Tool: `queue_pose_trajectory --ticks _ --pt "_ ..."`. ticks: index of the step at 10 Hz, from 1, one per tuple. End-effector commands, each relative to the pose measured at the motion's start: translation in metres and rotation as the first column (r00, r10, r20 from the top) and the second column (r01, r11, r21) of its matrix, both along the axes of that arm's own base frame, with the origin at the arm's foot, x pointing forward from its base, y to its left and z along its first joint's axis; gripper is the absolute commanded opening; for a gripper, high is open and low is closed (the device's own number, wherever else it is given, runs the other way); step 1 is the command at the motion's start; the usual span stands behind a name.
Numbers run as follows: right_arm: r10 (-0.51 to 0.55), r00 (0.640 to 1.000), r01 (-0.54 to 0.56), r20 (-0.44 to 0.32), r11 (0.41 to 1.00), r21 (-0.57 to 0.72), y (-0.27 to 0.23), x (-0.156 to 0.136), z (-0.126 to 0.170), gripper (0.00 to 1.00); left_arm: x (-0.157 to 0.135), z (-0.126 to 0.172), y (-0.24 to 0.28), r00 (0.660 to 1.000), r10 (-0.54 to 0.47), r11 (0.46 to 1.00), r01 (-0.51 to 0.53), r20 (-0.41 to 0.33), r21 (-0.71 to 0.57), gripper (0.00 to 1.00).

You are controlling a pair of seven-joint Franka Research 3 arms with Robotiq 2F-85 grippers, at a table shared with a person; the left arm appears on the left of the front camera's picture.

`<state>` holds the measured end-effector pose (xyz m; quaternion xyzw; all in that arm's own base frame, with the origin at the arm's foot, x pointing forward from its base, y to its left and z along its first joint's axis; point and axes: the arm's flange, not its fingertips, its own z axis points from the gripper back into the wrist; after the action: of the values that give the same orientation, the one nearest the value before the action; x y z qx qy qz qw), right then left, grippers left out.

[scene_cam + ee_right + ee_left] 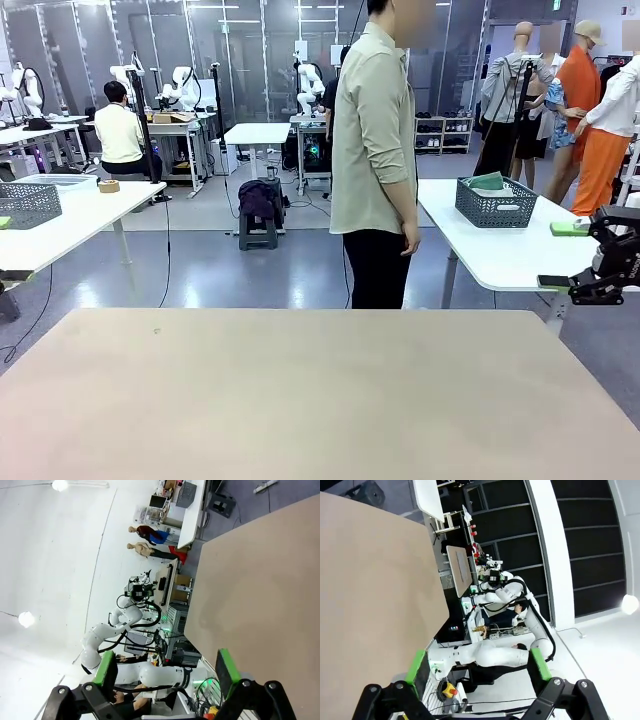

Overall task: Fold the towels and place them in the basket.
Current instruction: When a person lays out a Towel with hook on the table, fold it in half twice.

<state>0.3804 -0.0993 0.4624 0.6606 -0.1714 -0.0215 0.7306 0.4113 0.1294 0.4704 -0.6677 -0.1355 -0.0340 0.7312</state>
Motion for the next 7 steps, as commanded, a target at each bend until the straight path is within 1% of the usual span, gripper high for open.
queue_pose_trajectory --ticks 1,3,5,7 --pt "0.014 0.999 -0.013 -0.031 1.000 0.010 0.000 -0.001 0.011 1.00 0.002 0.013 0.009 0.999 -0.020 0.999 0.019 -0.035 -0.028 1.00" --pt "0.037 0.999 -0.037 -0.038 0.999 0.016 -0.011 -0.006 0.015 1.00 -0.003 0.025 0.020 0.997 -0.063 0.998 0.062 -0.038 -0.014 1.00" --pt "0.041 0.999 -0.041 -0.029 0.999 0.023 -0.026 -0.016 0.021 1.00 -0.010 0.034 0.040 0.996 -0.067 0.998 0.067 -0.060 -0.001 1.00" --pt "0.056 0.997 -0.056 -0.050 0.998 0.001 -0.041 -0.026 0.025 1.00 -0.017 0.037 0.053 0.993 -0.062 0.998 0.065 -0.103 0.026 1.00"
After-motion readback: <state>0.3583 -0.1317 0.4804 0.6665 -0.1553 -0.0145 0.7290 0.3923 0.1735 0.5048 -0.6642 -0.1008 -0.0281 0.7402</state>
